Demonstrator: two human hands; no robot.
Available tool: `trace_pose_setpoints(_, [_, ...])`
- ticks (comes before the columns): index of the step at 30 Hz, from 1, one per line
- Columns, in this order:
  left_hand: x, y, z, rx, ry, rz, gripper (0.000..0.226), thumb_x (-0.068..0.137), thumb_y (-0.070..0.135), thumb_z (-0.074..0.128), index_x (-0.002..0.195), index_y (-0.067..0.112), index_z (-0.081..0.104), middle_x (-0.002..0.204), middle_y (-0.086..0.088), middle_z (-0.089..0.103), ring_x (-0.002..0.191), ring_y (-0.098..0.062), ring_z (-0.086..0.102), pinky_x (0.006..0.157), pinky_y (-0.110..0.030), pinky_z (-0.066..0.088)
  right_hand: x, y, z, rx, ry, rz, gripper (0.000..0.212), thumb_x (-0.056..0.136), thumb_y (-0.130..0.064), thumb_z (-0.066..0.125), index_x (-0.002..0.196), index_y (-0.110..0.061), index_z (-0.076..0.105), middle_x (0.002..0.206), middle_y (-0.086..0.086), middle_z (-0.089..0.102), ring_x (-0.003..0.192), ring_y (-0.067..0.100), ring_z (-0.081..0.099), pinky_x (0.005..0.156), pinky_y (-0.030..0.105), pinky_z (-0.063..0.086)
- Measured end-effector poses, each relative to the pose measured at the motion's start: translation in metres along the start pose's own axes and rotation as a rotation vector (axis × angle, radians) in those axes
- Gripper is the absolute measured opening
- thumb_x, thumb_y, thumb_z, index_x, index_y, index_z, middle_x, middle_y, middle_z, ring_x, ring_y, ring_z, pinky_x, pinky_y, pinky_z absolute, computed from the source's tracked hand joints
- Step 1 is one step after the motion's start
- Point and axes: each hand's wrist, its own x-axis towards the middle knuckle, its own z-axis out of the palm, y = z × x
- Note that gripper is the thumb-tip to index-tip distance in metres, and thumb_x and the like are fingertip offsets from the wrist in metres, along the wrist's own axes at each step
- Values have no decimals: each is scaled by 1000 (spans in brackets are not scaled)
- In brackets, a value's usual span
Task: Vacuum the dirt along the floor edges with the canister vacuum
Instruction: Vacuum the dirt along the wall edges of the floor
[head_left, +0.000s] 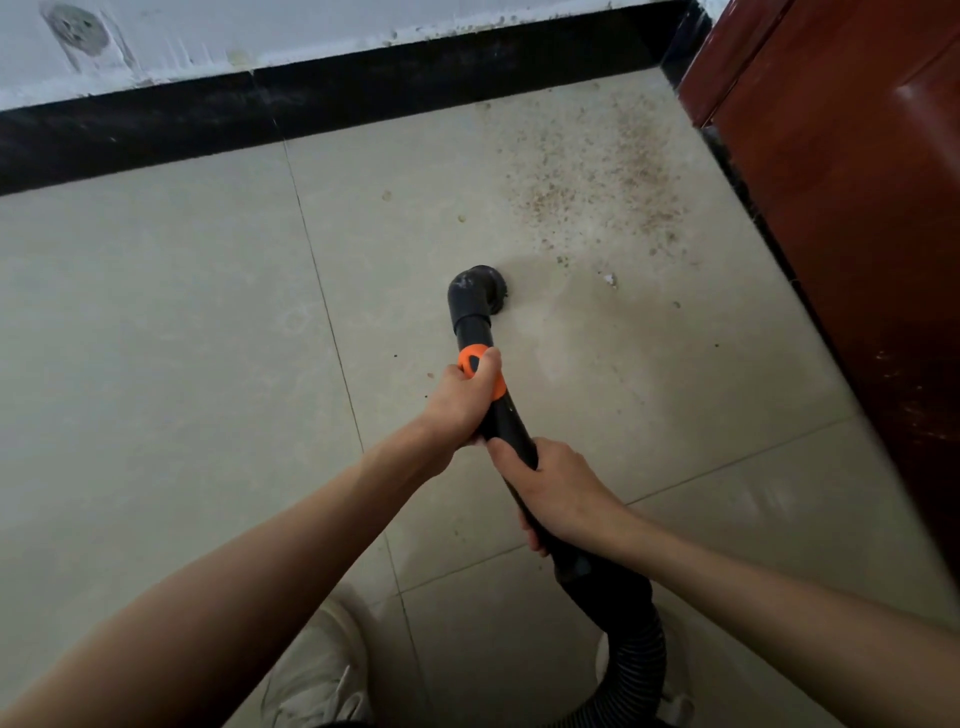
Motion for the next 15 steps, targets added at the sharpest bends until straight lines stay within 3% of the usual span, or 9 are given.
trace_pose_setpoints(3, [-6,2,-13,-34,79,-20,35,95,42,42,103,9,48,83,-8,56,69,-17,60,54,-25,54,5,-10,0,51,-89,8,41,96,-50,47,79,-13,46,42,-1,55,35,17,53,38,25,44])
trace_pose_setpoints(6, [-19,3,-32,-127,196,-54,26,95,39,44,88,14,47,79,-6,56,65,-16,59,38,-18,46,8,-27,7,74,-178,22,42,97,-49,49,79,-11,45,44,1,53,34,18,50,37,24,43])
trace_pose_setpoints(10, [-36,-12,-48,-149,206,-86,34,95,42,42,100,10,49,84,-8,57,71,-17,61,44,-22,48,2,-32,22,6,-271,10,46,97,-51,47,79,-9,45,48,6,53,33,18,50,38,24,44])
trace_pose_setpoints(13, [-43,-26,-46,-155,220,-70,31,94,41,42,93,11,49,84,-9,57,71,-19,62,46,-24,51,-1,-20,25,-20,-295,-4,46,97,-51,47,81,-8,45,49,6,54,34,18,50,39,24,44])
trace_pose_setpoints(15, [-45,-31,-41,-161,227,-60,34,94,42,43,100,9,48,87,-10,57,73,-20,63,47,-25,51,-2,-11,25,-14,-297,-32,47,97,-52,47,80,-8,46,47,3,54,35,17,51,38,24,44])
